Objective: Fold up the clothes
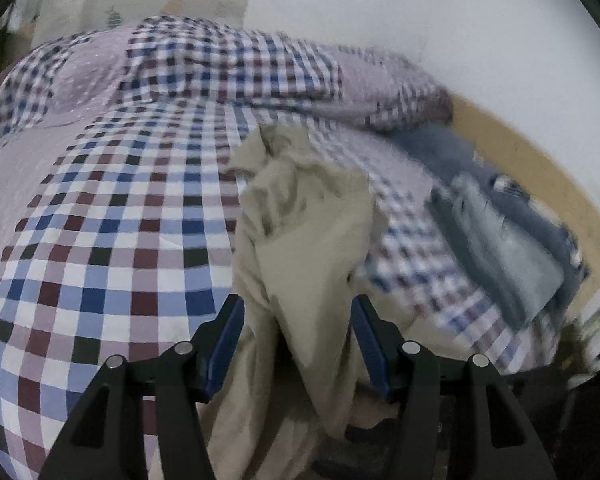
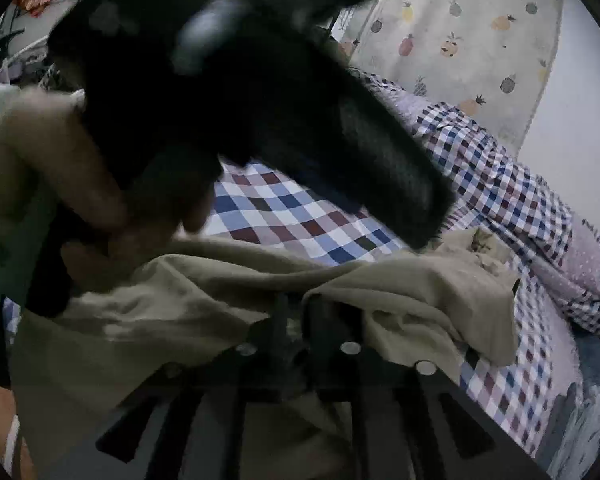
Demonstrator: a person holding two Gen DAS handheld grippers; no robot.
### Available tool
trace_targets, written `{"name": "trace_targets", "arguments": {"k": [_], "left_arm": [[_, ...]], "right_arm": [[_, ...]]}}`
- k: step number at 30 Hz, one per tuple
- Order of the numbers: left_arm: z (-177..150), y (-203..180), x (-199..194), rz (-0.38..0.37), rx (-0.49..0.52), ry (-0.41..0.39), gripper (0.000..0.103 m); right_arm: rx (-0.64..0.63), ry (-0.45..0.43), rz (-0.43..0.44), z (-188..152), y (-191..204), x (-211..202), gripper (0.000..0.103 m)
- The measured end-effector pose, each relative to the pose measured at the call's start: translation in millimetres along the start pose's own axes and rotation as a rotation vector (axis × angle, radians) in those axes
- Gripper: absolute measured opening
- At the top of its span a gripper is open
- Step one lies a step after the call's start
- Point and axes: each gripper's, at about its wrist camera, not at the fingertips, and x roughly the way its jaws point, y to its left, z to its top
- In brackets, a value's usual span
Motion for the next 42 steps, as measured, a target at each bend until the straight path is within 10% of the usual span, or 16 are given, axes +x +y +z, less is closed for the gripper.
{"name": "trace_targets", "arguments": {"k": [1, 3, 6, 17, 25, 35, 42], "left_arm": [[-1.0, -2.6, 3.6, 0.013, 0.010, 0.003, 0.056], [-2.0, -3.3, 5.2, 0.004, 0.005, -0.003, 0.019], [-0.1, -1.7, 1.1, -0.019, -0.021, -0.036, 0.004], [-0.6, 56.0, -62.9, -0.005, -0.407, -0.344, 0.000], [-2.8, 55.9, -67.6, -0.089, -0.348, -0.302, 0.000], [-8.3, 37.4, -42.4, -0.078, -0.295, -0.212, 0.009], [-6.7, 43.5, -41.6, -0.073, -0.303, -0.227, 0.059]], "right_arm": [[-0.010, 0.000, 0.000, -1.0, 2.7, -0.8, 0.023], [-0.021, 0.002, 0.000, -3.7, 4.7, -1.8, 0.028], [-0.016, 0.008, 0.003, -9.3, 1.2, -2.3, 0.028], [0.125, 0.034, -0.003, -24.1, -39.0, -2.5, 0.028], [0.304, 0.003, 0.029, -20.7, -84.4, -21.0, 0.029], [0.487, -0.080, -0.074, -31.0, -175.0, -65.2, 0.069], [0.532, 0.076, -0.136, -69.1, -243.4, -13.7, 0.069]]}}
